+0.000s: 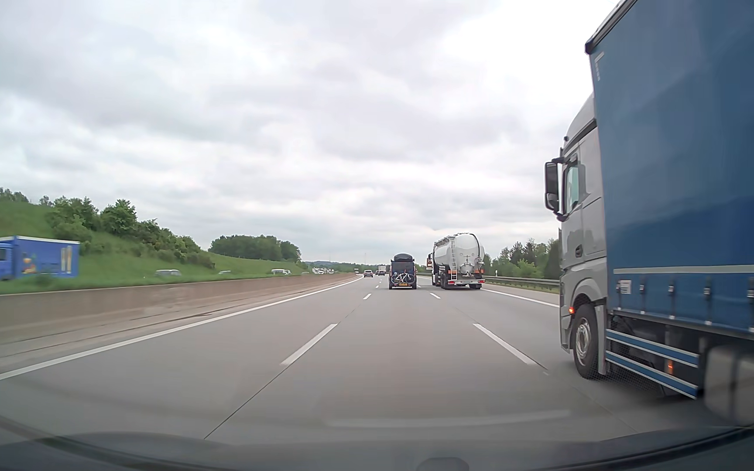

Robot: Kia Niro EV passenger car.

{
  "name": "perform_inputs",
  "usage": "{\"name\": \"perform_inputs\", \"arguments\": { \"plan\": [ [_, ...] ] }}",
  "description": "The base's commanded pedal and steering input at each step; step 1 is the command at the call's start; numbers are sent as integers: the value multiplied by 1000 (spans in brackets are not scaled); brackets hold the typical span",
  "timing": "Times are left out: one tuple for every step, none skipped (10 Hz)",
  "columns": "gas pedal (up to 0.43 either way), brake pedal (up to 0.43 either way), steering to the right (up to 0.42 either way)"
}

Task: Follow the waypoints while adhering to traffic rules and regulations

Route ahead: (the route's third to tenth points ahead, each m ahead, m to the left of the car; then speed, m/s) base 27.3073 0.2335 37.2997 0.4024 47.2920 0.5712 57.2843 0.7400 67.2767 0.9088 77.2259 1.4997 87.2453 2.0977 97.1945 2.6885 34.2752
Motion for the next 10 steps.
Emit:
{"name": "perform_inputs", "arguments": {
  "plan": [
    [429,0,-6],
    [429,0,-3],
    [421,0,-3],
    [421,0,-2],
    [429,0,-3],
    [449,0,-3],
    [469,0,-3],
    [500,0,-3],
    [500,0,-3],
    [512,0,-3]
  ]
}}
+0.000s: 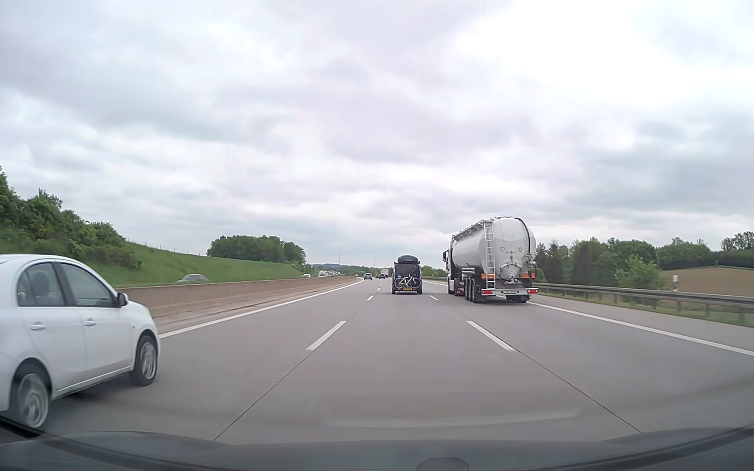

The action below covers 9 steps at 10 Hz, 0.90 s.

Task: Follow the waypoints while adhering to traffic rules and regulations

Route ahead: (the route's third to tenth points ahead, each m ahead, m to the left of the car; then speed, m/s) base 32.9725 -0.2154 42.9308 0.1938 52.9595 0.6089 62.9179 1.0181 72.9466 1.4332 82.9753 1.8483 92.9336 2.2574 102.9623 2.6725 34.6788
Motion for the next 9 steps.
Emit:
{"name": "perform_inputs", "arguments": {
  "plan": [
    [520,0,-3],
    [520,0,-3],
    [539,0,-4],
    [539,0,-6],
    [539,0,-8],
    [551,0,-8],
    [551,0,-8],
    [551,0,-9],
    [551,0,-9]
  ]
}}
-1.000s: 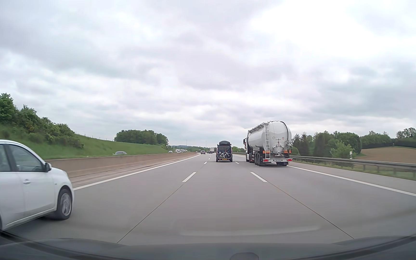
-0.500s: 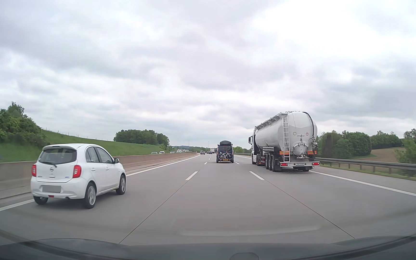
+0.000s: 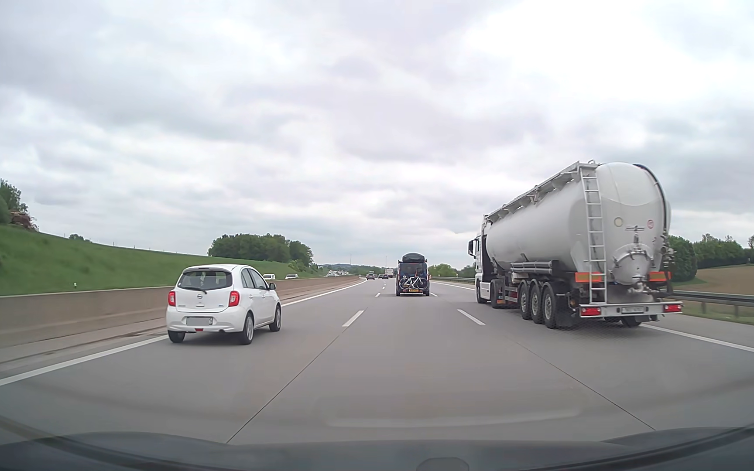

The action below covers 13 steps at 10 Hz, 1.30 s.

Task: Follow the waypoints while adhering to traffic rules and regulations

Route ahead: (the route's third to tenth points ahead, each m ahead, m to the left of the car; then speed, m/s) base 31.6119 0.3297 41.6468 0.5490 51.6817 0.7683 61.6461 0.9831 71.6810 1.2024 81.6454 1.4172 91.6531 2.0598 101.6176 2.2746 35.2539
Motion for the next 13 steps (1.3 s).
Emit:
{"name": "perform_inputs", "arguments": {
  "plan": [
    [551,0,-10],
    [551,0,-10],
    [551,0,-10],
    [551,0,-10],
    [551,0,-10],
    [539,0,-10],
    [539,0,-10],
    [539,0,-9],
    [539,0,-9],
    [531,0,-9],
    [531,0,-8],
    [512,0,-7],
    [512,0,-6]
  ]
}}
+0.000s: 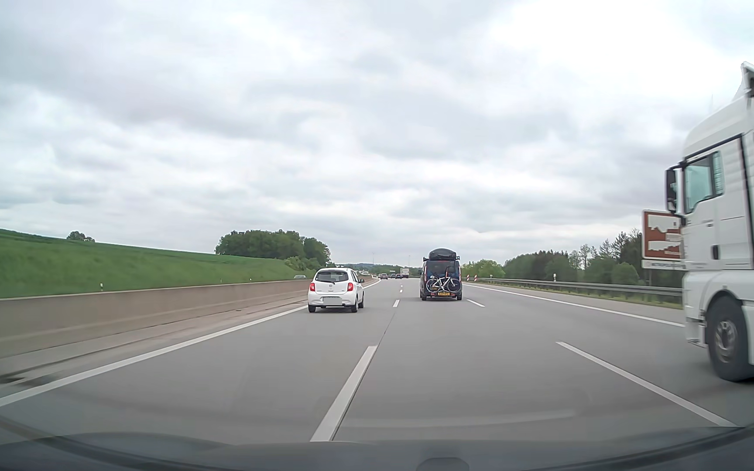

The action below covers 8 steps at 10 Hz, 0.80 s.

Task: Follow the waypoints while adhering to traffic rules and regulations

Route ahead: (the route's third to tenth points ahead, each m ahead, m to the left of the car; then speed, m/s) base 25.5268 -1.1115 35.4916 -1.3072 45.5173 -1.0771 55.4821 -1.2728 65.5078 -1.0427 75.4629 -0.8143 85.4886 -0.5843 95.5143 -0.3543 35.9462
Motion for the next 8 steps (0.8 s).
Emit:
{"name": "perform_inputs", "arguments": {
  "plan": [
    [512,0,-5],
    [512,0,-5],
    [512,0,-5],
    [512,0,-5],
    [500,0,-4],
    [500,0,-4],
    [500,0,-4],
    [488,0,-4]
  ]
}}
